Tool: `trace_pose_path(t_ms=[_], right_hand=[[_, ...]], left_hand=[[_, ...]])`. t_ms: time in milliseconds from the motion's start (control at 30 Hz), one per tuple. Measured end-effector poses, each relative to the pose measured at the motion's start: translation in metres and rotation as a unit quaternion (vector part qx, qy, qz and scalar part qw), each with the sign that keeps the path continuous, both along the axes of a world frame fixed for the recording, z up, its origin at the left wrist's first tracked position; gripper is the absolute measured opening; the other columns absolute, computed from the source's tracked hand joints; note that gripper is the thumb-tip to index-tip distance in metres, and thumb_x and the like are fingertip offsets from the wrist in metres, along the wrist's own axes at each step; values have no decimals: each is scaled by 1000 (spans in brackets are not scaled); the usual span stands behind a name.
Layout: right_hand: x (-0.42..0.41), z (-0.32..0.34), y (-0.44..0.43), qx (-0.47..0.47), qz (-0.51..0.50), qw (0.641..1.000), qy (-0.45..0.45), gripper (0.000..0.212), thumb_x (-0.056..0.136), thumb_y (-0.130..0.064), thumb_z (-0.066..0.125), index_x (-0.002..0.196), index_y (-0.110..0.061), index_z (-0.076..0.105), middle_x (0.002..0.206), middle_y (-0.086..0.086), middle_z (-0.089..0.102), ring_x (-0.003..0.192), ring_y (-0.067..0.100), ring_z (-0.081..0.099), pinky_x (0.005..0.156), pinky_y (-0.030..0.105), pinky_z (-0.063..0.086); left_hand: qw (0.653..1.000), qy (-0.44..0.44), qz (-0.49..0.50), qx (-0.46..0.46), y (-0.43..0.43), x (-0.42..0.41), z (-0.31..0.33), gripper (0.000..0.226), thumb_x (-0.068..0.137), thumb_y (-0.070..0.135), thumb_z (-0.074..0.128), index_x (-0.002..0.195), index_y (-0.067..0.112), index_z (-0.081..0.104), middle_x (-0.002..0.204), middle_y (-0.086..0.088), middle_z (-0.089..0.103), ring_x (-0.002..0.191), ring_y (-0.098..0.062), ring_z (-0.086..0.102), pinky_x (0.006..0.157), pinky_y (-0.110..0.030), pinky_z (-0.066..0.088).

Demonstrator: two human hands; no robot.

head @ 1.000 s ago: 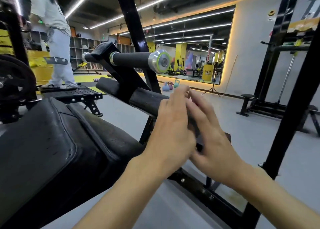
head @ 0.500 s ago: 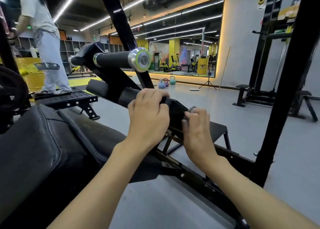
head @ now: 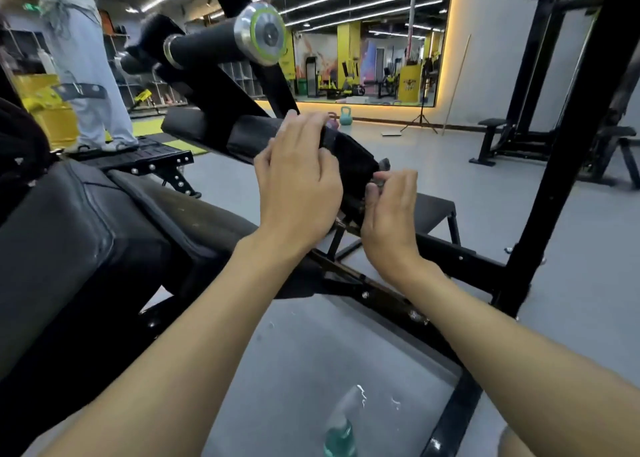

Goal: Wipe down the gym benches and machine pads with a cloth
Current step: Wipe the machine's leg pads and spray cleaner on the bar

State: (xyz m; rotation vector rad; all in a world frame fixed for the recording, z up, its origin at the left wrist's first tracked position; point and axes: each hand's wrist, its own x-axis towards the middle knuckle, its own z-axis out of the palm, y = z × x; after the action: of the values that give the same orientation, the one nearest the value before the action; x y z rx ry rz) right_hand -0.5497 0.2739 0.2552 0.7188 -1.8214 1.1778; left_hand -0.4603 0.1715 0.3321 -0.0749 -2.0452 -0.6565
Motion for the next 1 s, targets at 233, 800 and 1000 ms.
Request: trace_pose_path(t_ms=[233,800,1000], right_hand=[[6,-93,39,195,-18,949,-248,9,102,-20,39,103,-12,43,108,9,42,95,29,42,84,43,40],[58,-219,78,261,36,777,-571,4,93,-12,47,94,-11,50,96,16,61,83,37,61,69,45,55],[93,-110,80,239,67,706,-663,9,91,-4,55,89,-10,60,85,11,60,64,30,61,49,32,52]], left_hand=[[976,85,-90,-181,31,7,-110,18,77,0,46,73,1,64,84,-12,61,77,-31,56,66,-44,43],[745,-663,50,62,33,-11,-364,27,102,24,45,119,5,55,121,-20,62,109,-38,60,83,-35,46],[772,-623,60,109,58,22,-219,29,104,31,42,113,7,55,101,-13,62,84,-28,55,69,-35,41]])
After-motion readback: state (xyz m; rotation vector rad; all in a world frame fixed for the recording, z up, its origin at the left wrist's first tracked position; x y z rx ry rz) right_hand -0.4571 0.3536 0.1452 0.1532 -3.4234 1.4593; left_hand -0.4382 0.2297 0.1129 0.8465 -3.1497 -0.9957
